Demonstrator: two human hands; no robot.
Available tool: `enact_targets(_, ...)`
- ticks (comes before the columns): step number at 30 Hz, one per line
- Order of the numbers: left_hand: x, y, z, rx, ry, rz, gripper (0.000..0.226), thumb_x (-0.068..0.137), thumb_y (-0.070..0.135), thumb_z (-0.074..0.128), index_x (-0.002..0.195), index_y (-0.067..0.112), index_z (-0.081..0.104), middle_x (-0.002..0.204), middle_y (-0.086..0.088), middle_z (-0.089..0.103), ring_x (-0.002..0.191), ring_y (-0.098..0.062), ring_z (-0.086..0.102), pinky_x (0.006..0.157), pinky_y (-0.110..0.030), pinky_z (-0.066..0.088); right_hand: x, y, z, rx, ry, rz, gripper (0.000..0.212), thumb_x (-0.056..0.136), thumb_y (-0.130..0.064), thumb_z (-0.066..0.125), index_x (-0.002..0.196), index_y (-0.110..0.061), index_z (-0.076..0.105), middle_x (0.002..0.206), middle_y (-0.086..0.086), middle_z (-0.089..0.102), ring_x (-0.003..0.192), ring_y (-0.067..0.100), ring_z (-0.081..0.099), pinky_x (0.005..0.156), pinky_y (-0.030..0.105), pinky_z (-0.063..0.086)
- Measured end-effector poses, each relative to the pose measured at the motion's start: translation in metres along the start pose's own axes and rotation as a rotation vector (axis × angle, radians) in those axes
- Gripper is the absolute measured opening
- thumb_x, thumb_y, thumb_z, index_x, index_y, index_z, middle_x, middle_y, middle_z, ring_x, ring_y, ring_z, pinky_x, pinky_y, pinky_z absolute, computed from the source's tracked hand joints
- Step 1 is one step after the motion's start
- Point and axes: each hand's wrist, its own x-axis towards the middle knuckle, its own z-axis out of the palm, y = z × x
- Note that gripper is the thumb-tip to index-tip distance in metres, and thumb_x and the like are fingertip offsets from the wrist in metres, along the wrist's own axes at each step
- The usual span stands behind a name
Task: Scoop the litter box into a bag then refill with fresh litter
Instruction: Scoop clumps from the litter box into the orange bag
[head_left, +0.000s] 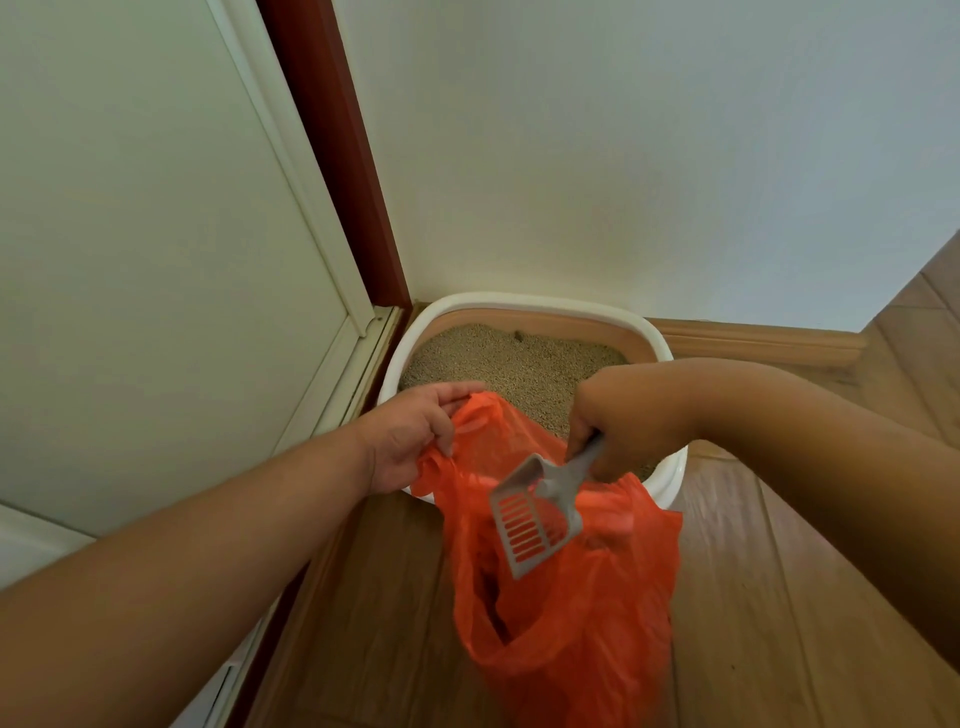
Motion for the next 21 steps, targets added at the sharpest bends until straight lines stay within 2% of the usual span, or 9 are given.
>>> enact_targets(2, 0.0, 0.0, 0.0, -0.006, 0.013, -0.002, 0.087, 0.072, -0.033, 0.03, 0.139, 0.013, 0.059, 0.123, -0.014, 0.068, 0.088, -0.02, 0.075, 0.051, -0.032, 0.056, -0.001, 0.0, 0.0, 0.066, -0.012, -0.025, 0.025, 0.085, -0.032, 0.073, 0.109, -0.034, 0.079, 0.085, -0.018, 0.075, 0.073, 0.005, 0.066, 0.068, 0.023, 0.051)
enact_targets(4, 0.0, 0.0, 0.002, -0.005, 0.025, -0.008, 0.086, 0.073, -0.033, 0.03, 0.14, 0.013, 0.058, 0.124, -0.015, 0.066, 0.085, -0.019, 0.075, 0.046, -0.03, 0.054, -0.003, 0.006, -0.004, 0.144, -0.005, -0.023, 0.023, 0.085, -0.03, 0.075, 0.108, -0.035, 0.079, 0.075, -0.025, 0.071, 0.067, -0.001, 0.063, 0.062, 0.015, 0.048)
enact_targets(7, 0.002, 0.0, 0.002, -0.002, 0.072, -0.009, 0.086, 0.074, -0.033, 0.029, 0.14, 0.013, 0.058, 0.129, -0.016, 0.064, 0.089, -0.023, 0.074, 0.041, -0.027, 0.05, -0.012, 0.035, -0.012, 0.32, 0.1, 0.07, 0.019, 0.086, -0.024, 0.076, 0.102, -0.033, 0.081, 0.069, -0.012, 0.07, 0.057, 0.006, 0.057, 0.057, 0.021, 0.047)
enact_targets(10, 0.004, -0.003, -0.003, 0.054, 0.139, -0.024, 0.086, 0.071, -0.031, 0.032, 0.136, 0.017, 0.061, 0.129, -0.019, 0.066, 0.089, -0.03, 0.073, 0.043, -0.03, 0.047, -0.014, 0.067, -0.004, 0.789, 0.279, 0.212, 0.015, 0.088, -0.011, 0.075, 0.1, -0.017, 0.082, 0.058, -0.001, 0.055, 0.049, 0.009, 0.04, 0.046, 0.021, 0.034)
enact_targets(12, 0.005, -0.006, -0.007, 0.083, 0.176, -0.04, 0.088, 0.068, -0.03, 0.035, 0.136, 0.02, 0.063, 0.123, -0.017, 0.07, 0.086, -0.028, 0.074, 0.05, -0.032, 0.045, -0.007, 0.082, 0.009, 0.963, 0.481, 0.374, 0.013, 0.088, -0.009, 0.076, 0.1, -0.012, 0.081, 0.057, 0.001, 0.055, 0.05, 0.01, 0.041, 0.047, 0.022, 0.034)
enact_targets(14, 0.005, -0.007, -0.009, 0.092, 0.2, -0.045, 0.09, 0.067, -0.029, 0.037, 0.138, 0.021, 0.062, 0.123, -0.018, 0.069, 0.082, -0.026, 0.074, 0.051, -0.033, 0.045, 0.004, 0.095, 0.023, 0.89, 0.629, 0.566, 0.016, 0.088, -0.014, 0.077, 0.103, -0.012, 0.08, 0.067, 0.008, 0.064, 0.056, 0.015, 0.05, 0.052, 0.026, 0.041)
enact_targets(15, 0.005, -0.007, -0.009, 0.096, 0.206, -0.042, 0.089, 0.068, -0.029, 0.036, 0.138, 0.02, 0.061, 0.123, -0.018, 0.068, 0.079, -0.025, 0.073, 0.05, -0.032, 0.045, 0.009, 0.101, 0.03, 0.791, 0.647, 0.64, 0.018, 0.089, -0.017, 0.076, 0.106, -0.012, 0.078, 0.075, 0.01, 0.07, 0.06, 0.017, 0.055, 0.054, 0.026, 0.044)
enact_targets(18, 0.006, -0.008, -0.007, 0.107, 0.207, -0.044, 0.087, 0.071, -0.03, 0.034, 0.136, 0.019, 0.062, 0.127, -0.018, 0.066, 0.084, -0.025, 0.073, 0.046, -0.029, 0.047, 0.02, 0.107, 0.048, 0.575, 0.59, 0.757, 0.019, 0.091, -0.022, 0.07, 0.102, -0.009, 0.078, 0.082, 0.01, 0.072, 0.065, 0.017, 0.06, 0.054, 0.026, 0.045)
enact_targets(21, 0.007, -0.01, -0.005, 0.116, 0.197, -0.05, 0.087, 0.071, -0.03, 0.034, 0.137, 0.019, 0.062, 0.129, -0.018, 0.066, 0.086, -0.027, 0.072, 0.045, -0.028, 0.047, 0.031, 0.108, 0.06, 0.552, 0.512, 0.818, 0.023, 0.093, -0.024, 0.067, 0.096, -0.002, 0.074, 0.073, 0.007, 0.066, 0.058, 0.015, 0.057, 0.051, 0.025, 0.045)
